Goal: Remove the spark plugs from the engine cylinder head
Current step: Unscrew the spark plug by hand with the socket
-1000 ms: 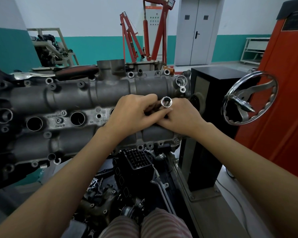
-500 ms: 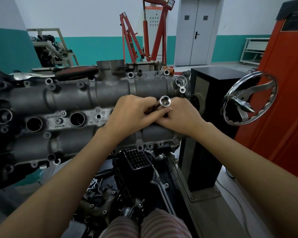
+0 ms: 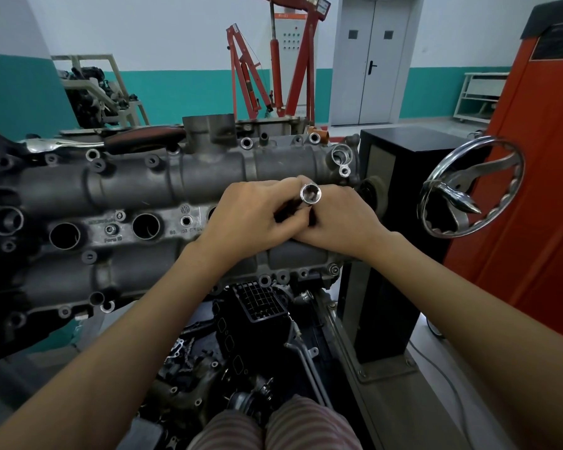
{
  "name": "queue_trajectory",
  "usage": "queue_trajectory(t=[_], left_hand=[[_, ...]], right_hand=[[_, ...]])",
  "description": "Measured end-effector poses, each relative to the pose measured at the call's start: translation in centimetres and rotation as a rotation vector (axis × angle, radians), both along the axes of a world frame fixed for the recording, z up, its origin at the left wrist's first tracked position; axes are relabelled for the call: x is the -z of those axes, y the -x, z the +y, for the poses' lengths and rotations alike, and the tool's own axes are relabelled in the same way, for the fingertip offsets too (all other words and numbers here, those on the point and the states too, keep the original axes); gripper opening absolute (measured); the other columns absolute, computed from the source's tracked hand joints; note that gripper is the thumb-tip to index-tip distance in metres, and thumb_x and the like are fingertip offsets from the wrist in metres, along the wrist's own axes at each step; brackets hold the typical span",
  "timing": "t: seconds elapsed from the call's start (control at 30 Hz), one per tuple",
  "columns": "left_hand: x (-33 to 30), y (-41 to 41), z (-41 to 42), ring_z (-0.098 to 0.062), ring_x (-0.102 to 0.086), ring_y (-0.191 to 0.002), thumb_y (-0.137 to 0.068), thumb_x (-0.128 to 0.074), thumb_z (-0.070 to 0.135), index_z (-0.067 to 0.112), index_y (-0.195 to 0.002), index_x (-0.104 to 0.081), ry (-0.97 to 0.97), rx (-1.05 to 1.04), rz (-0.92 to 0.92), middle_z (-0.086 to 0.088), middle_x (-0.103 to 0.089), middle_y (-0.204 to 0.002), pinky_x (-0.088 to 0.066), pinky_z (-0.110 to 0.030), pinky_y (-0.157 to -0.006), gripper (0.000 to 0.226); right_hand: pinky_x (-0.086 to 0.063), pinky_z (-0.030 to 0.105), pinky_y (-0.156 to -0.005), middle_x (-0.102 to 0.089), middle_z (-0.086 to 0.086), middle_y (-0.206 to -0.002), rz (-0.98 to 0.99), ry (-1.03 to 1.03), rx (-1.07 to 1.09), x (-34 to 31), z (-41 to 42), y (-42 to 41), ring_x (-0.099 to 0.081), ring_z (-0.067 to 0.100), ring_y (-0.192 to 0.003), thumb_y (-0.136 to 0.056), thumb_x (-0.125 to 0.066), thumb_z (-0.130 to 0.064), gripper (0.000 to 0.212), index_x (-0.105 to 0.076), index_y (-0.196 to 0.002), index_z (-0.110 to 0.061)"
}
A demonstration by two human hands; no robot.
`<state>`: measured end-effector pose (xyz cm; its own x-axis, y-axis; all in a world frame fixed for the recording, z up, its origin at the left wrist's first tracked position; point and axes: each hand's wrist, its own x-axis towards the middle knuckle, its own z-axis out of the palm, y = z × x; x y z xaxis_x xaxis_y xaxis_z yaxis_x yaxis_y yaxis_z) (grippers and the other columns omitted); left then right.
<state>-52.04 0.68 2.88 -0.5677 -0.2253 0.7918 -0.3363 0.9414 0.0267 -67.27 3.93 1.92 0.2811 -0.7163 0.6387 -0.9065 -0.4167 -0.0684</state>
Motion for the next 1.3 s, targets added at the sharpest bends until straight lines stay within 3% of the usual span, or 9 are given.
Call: queue_trajectory(t=[0.17,0.27,0.4,0.63,0.77,0.87,1.07,1.2,1.3], left_hand=[[0.27,-0.11,-0.41,-0.019,-0.045,-0.041,-0.086,-0.051,0.04,0.007,-0.056,-0.052,0.027,-0.054,0.004,0.0,-0.049,-0.045,-0.037,-0.031,-0.039,0.045],[0.19,-0.11,-0.37,-0.022,-0.046,-0.043,-0.086,-0.048,0.048,0.004,-0.056,-0.05,0.012,-0.045,-0.012,-0.002,-0.048,-0.046,-0.038,-0.036,-0.041,0.053],[0.05,-0.1,-0.12,-0.02,-0.047,-0.047,-0.085,-0.044,0.046,0.005,-0.064,-0.048,-0.019,-0.032,-0.019,0.002,-0.045,-0.051,-0.038,-0.036,-0.044,0.047],[0.1,0.08,-0.07,-0.014,-0.049,-0.051,-0.085,-0.05,0.03,0.014,-0.07,-0.053,0.018,-0.014,0.015,0.011,-0.047,-0.059,-0.036,-0.025,-0.045,0.022],[0.26,0.02,-0.4,-0.018,-0.053,-0.046,-0.087,-0.049,0.042,0.007,-0.062,-0.062,0.042,-0.053,0.012,-0.002,-0.057,-0.051,-0.041,-0.034,-0.041,0.045],[0.23,-0.1,-0.52,-0.02,-0.052,-0.046,-0.087,-0.046,0.05,0.004,-0.06,-0.061,0.01,-0.056,-0.012,-0.004,-0.056,-0.05,-0.041,-0.039,-0.044,0.055],[0.05,-0.12,-0.17,-0.018,-0.045,-0.048,-0.084,-0.047,0.039,0.012,-0.063,-0.04,-0.009,-0.03,-0.018,0.007,-0.044,-0.053,-0.04,-0.037,-0.044,0.034],[-0.07,0.0,0.09,-0.012,-0.04,-0.049,-0.082,-0.05,0.03,0.023,-0.071,-0.032,-0.003,0.003,-0.011,0.018,-0.033,-0.055,-0.038,-0.03,-0.043,0.022],[0.07,-0.01,-0.09,-0.017,-0.045,-0.045,-0.085,-0.051,0.031,0.023,-0.067,-0.036,0.025,-0.012,-0.008,0.011,-0.043,-0.053,-0.04,-0.034,-0.041,0.025]], right_hand=[[-0.021,0.017,-0.043,-0.047,-0.007,-0.051,-0.002,0.004,-0.01,-0.03,0.32,-0.07,-0.045,0.013,-0.048,-0.074,-0.035,-0.05,0.033,-0.045,-0.06,-0.022],[-0.022,0.026,-0.046,-0.062,0.003,-0.063,0.07,0.021,0.032,0.0,0.08,0.0,-0.057,0.022,-0.059,-0.075,-0.025,-0.049,0.053,-0.064,-0.073,-0.013],[-0.033,0.028,-0.053,-0.067,0.004,-0.073,0.09,0.023,0.015,-0.03,-0.04,0.11,-0.06,0.024,-0.067,-0.073,-0.021,-0.051,0.061,-0.067,-0.091,-0.014],[-0.036,0.025,-0.051,-0.06,0.0,-0.065,0.003,0.006,-0.016,0.07,0.09,0.06,-0.056,0.018,-0.058,-0.075,-0.034,-0.05,0.042,-0.054,-0.081,-0.013],[-0.031,0.023,-0.045,-0.059,-0.001,-0.059,0.02,0.019,-0.012,0.31,-0.06,0.17,-0.049,0.012,-0.053,-0.08,-0.053,-0.041,0.029,-0.059,-0.075,-0.013],[-0.024,0.02,-0.044,-0.06,0.001,-0.057,0.003,0.037,-0.019,0.19,0.18,0.06,-0.043,0.009,-0.051,-0.082,-0.046,-0.042,0.035,-0.064,-0.072,-0.013],[-0.047,0.036,-0.058,-0.066,0.002,-0.081,0.049,-0.025,0.003,-0.01,0.27,-0.01,-0.062,0.022,-0.071,-0.085,-0.055,-0.032,0.028,-0.061,-0.098,-0.009],[-0.043,0.029,-0.054,-0.066,-0.001,-0.077,0.021,0.007,-0.009,-0.09,0.38,-0.1,-0.062,0.02,-0.069,-0.077,-0.041,-0.048,0.046,-0.058,-0.096,-0.01],[-0.029,0.022,-0.045,-0.062,0.001,-0.063,0.021,0.033,-0.03,0.08,0.3,0.02,-0.058,0.02,-0.056,-0.075,-0.035,-0.05,0.04,-0.055,-0.075,-0.016]])
